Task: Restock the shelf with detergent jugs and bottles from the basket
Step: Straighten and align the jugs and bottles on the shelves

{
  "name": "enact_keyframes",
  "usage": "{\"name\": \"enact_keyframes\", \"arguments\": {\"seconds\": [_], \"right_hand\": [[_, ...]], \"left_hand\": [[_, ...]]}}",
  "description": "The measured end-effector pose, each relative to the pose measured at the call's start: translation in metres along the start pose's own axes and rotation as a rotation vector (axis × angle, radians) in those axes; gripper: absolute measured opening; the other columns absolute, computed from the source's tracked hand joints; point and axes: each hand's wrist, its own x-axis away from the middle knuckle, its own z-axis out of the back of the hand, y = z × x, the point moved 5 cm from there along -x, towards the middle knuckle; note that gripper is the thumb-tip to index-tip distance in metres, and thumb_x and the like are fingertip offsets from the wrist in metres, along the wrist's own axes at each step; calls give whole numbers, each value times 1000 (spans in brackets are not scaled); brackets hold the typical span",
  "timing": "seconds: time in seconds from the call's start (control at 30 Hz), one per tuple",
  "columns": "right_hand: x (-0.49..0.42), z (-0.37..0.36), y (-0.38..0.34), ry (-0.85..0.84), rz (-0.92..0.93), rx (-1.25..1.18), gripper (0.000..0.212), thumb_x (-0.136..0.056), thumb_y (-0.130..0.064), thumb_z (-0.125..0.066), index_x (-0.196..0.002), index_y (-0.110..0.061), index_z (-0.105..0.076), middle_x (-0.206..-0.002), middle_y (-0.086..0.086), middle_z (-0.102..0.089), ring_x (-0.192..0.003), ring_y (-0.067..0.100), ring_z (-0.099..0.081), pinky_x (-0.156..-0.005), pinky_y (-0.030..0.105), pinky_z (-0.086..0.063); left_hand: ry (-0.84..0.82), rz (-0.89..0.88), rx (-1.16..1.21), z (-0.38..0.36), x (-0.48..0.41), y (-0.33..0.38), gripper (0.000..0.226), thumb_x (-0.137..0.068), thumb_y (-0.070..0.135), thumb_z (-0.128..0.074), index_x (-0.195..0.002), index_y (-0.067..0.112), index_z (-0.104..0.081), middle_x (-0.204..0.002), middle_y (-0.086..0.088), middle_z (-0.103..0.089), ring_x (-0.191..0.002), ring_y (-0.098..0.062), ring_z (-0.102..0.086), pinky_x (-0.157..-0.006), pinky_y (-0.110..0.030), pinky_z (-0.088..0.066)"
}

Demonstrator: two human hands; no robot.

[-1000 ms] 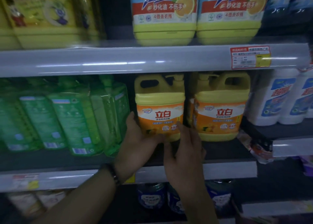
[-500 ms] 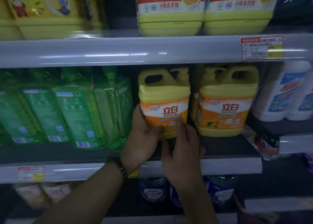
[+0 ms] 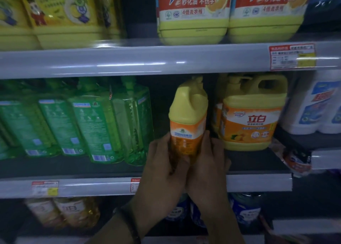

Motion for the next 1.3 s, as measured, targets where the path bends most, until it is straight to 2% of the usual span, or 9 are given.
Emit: {"name": "enact_keyframes", "arguments": {"seconds": [0.07,0.23,0.33,0.43,0.57,0.7,0.9,1.1,1.3], "right_hand": [[-2,1,-1,11,1,-44,109,-79,-76,-44,-169,-21,-17,-155,4,-40,-141,27,-41,-119,54,-26],[-9,-1,10,-40,-20,-188,87,-87,-53,-77,-157,-35,-28,-143,-12,-56,-134,12,-50,-122,58,-27],[-11,5,16,-57,1,-201,78,-87,-40,-78,-149,-38,-33,-136,-14,-56,-130,11,-51,-123,59,-26],[-15,13,23,-15,-5,-125,100,-86,-42,-81,-165,-41,-20,-159,-5,-39,-149,21,-36,-125,57,-23],[-17,19,31,-3,-11,-155,106,-94,-41,-79,-168,-44,-3,-170,-14,-32,-156,11,-30,-127,47,-13],[-18,18,39,64,-44,-195,77,-91,-33,-83,-152,-41,-37,-145,-15,-60,-137,12,-55,-120,52,-32],[-16,27,44,315,-49,-50,32,-82,-25,-91,-108,-21,-72,-107,-2,-67,-85,17,-67,-81,42,-58],[-12,11,36,143,7,-36,67,-99,-23,-72,-160,-25,-46,-138,3,-70,-121,22,-69,-102,42,-58],[-15,8,35,79,0,-60,71,-100,-34,-65,-163,-27,-36,-155,-1,-57,-140,24,-55,-112,51,-48]], "left_hand": [[-20,-71,-77,-3,8,7,62,-100,19,-67,-153,37,-41,-141,19,-47,-131,-1,-53,-106,-20,-46],[22,-169,-94,-3,8,3,46,-96,6,-69,-137,19,-54,-136,2,-48,-125,-8,-57,-102,-19,-48],[14,-96,-38,-5,2,-11,50,-97,12,-70,-141,25,-49,-136,4,-51,-130,-9,-56,-107,-27,-49],[-25,6,81,-11,-7,-27,61,-98,28,-69,-151,32,-39,-149,7,-51,-142,-14,-51,-115,-42,-47],[-41,119,179,-15,-25,-38,67,-89,43,-74,-144,52,-37,-144,27,-55,-137,2,-52,-114,-35,-46],[-43,145,210,-19,-44,-37,65,-93,19,-78,-128,58,-40,-128,36,-61,-121,14,-58,-96,-8,-48],[30,152,168,-25,-47,-35,70,-90,9,-77,-128,56,-42,-132,20,-63,-118,11,-60,-90,-4,-47],[77,111,63,-27,-37,-38,73,-86,19,-76,-147,42,-42,-141,13,-61,-132,-9,-59,-109,-42,-53],[80,96,-23,-23,-38,-28,72,-85,20,-79,-145,37,-44,-137,18,-63,-125,2,-60,-105,-24,-52]]}}
